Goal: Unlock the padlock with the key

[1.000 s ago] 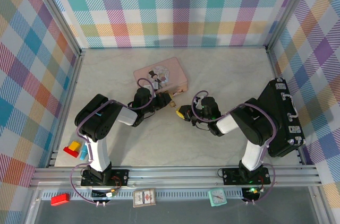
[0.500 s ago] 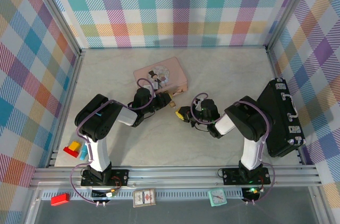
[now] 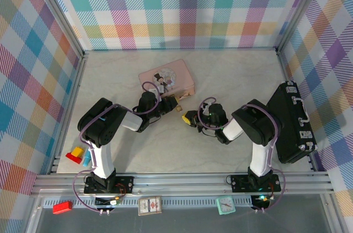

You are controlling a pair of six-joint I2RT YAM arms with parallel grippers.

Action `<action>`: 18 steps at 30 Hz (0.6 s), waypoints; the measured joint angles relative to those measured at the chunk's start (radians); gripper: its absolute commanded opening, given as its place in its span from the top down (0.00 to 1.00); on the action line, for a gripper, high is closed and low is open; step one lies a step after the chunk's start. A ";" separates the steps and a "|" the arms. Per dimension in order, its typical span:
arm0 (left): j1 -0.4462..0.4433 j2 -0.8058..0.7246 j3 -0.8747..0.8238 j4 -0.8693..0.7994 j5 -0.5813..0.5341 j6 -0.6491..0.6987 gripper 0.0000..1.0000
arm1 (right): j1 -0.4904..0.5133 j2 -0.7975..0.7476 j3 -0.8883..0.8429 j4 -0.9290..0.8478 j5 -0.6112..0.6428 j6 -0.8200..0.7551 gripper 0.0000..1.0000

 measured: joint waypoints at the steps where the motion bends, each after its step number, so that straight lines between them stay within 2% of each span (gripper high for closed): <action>1: 0.000 0.000 0.000 0.000 0.000 0.000 0.90 | 0.000 0.002 0.000 0.004 0.000 0.003 1.00; 18: 0.000 0.002 -0.003 0.008 -0.002 0.002 0.90 | 0.000 0.058 -0.002 0.082 0.006 0.048 1.00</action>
